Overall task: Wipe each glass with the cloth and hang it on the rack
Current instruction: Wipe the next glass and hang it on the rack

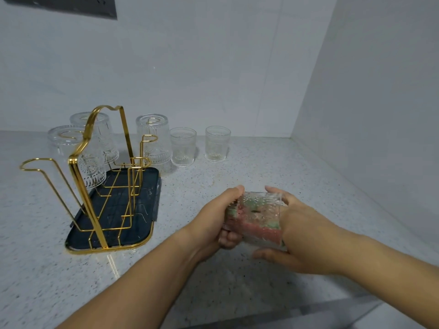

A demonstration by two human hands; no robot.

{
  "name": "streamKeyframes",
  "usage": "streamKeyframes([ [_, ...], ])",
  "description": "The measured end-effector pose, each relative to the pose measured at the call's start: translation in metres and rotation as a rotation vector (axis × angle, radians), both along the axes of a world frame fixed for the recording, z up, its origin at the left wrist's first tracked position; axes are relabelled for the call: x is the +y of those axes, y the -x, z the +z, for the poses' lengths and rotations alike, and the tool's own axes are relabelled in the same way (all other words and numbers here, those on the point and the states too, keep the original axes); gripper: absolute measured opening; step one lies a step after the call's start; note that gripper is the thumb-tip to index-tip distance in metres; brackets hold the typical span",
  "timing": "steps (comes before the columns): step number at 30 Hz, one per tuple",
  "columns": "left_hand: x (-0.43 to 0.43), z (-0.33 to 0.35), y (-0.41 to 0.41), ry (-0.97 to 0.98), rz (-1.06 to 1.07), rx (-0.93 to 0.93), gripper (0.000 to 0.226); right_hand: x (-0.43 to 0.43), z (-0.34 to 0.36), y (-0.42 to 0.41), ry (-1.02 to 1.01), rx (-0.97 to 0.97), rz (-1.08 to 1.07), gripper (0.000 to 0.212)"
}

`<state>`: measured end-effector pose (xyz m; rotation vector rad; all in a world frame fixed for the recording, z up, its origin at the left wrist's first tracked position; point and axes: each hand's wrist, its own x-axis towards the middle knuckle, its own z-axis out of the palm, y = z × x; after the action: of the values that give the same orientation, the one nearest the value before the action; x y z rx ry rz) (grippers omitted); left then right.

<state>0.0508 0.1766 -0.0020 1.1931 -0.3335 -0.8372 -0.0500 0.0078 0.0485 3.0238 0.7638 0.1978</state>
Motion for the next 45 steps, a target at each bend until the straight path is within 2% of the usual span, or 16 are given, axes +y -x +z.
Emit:
streamKeyframes([
  [1, 0.0, 0.001, 0.001, -0.002, -0.002, -0.005, 0.048, 0.0, -0.003, 0.002, -0.087, 0.063, -0.041, 0.018],
  [5, 0.001, 0.002, 0.003, 0.011, 0.113, -0.173, 0.048, 0.019, -0.022, 0.002, -0.949, 0.359, -0.264, 0.04],
  [9, 0.003, 0.005, 0.007, 0.125, 0.272, -0.319, 0.031, 0.028, -0.013, -0.002, -1.398, 0.524, -0.314, 0.046],
  [12, 0.003, 0.005, 0.006, 0.109, 0.271, -0.27, 0.037, 0.03, -0.013, 0.0, -1.212, 0.432, -0.285, 0.033],
  [14, 0.004, 0.004, 0.003, 0.058, 0.203, -0.13, 0.049, 0.026, -0.015, 0.003, -0.773, 0.214, -0.202, 0.025],
  [17, 0.002, 0.003, -0.001, 0.049, 0.059, 0.039, 0.053, 0.004, -0.012, -0.005, -0.17, 0.024, -0.097, 0.04],
  [20, 0.003, 0.002, -0.002, 0.103, -0.052, 0.05, 0.066, 0.0, -0.009, -0.009, -0.313, 0.096, -0.117, 0.035],
  [24, 0.0, -0.001, 0.003, 0.084, -0.018, -0.242, 0.089, 0.012, 0.003, -0.005, -1.082, 0.273, -0.305, 0.034],
  [27, -0.001, -0.007, 0.006, 0.1, 0.1, -0.4, 0.057, 0.018, 0.008, -0.005, -1.542, 0.496, -0.436, 0.042],
  [29, 0.0, -0.008, 0.008, 0.122, 0.149, -0.485, 0.043, 0.026, 0.007, -0.003, -1.551, 0.525, -0.449, 0.046],
  [32, 0.001, -0.002, 0.009, 0.168, 0.237, -0.387, 0.028, 0.033, 0.002, 0.001, -1.239, 0.441, -0.372, 0.061],
  [35, 0.0, 0.001, 0.004, 0.091, 0.208, -0.162, 0.057, 0.026, -0.004, 0.001, -0.676, 0.265, -0.23, 0.049],
  [38, 0.0, 0.004, 0.003, 0.017, 0.093, -0.078, 0.059, 0.008, 0.001, -0.005, -0.049, 0.017, -0.082, 0.043],
  [40, -0.002, 0.006, 0.003, 0.039, 0.045, -0.037, 0.062, 0.003, 0.005, -0.008, -0.131, 0.052, -0.071, 0.041],
  [43, -0.001, 0.005, -0.003, 0.135, 0.07, 0.018, 0.062, 0.006, 0.017, -0.007, -0.691, 0.154, -0.141, 0.021],
  [45, 0.001, 0.006, -0.008, 0.204, 0.111, 0.077, 0.057, 0.005, 0.027, -0.007, -0.895, 0.118, -0.23, 0.023],
])
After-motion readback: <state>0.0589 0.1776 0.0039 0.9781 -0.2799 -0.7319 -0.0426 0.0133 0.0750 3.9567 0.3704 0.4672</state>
